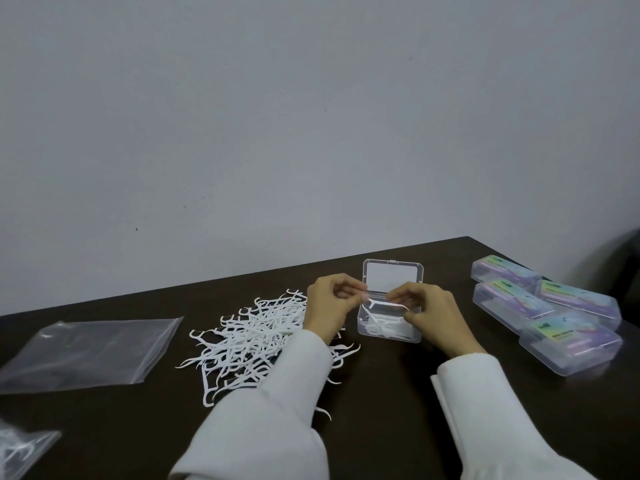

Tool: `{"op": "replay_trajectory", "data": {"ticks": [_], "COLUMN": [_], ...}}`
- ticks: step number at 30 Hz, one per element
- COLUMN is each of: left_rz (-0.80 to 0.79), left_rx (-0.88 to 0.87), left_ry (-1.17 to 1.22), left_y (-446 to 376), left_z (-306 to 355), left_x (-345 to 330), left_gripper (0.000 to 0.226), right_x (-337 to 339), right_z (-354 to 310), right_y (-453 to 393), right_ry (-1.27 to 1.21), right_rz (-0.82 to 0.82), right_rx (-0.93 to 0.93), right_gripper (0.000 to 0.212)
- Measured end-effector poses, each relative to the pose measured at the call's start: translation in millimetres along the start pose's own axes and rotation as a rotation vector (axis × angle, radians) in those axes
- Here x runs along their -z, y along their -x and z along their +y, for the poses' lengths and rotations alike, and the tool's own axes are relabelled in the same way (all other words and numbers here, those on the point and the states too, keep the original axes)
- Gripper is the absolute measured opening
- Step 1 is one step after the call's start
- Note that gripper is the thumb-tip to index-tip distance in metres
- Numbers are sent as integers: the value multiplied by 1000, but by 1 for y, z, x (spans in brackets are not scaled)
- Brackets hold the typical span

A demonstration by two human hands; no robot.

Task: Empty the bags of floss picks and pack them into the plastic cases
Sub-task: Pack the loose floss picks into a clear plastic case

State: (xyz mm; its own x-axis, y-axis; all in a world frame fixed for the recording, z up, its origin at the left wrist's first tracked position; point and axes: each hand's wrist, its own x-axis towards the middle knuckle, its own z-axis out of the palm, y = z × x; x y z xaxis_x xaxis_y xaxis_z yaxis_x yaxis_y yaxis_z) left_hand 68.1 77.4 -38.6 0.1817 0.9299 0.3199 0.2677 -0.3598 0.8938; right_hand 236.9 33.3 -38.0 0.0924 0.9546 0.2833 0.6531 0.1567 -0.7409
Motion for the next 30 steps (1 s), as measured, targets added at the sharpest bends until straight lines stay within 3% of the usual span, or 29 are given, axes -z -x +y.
{"op": "replay_trajectory", "data": {"ticks": [9,22,30], "left_rz": [-70,-98,-111], "left_rx": [-82,-71,-57], "left_ry": [-151,-122,-48], "left_y": [2,1,7], "left_z": [-9,-10,4], "left_x": [-6,-5,11], "left_gripper": [9,12,17], "right_x": [-3,-7,-11], "right_z": [-2,-13,-17], "right_y": [4,7,6], "right_ry": [130,413,376], "right_rz": [-59,-196,-7], "right_rx": [51,56,137], "right_gripper": [29,31,17]}}
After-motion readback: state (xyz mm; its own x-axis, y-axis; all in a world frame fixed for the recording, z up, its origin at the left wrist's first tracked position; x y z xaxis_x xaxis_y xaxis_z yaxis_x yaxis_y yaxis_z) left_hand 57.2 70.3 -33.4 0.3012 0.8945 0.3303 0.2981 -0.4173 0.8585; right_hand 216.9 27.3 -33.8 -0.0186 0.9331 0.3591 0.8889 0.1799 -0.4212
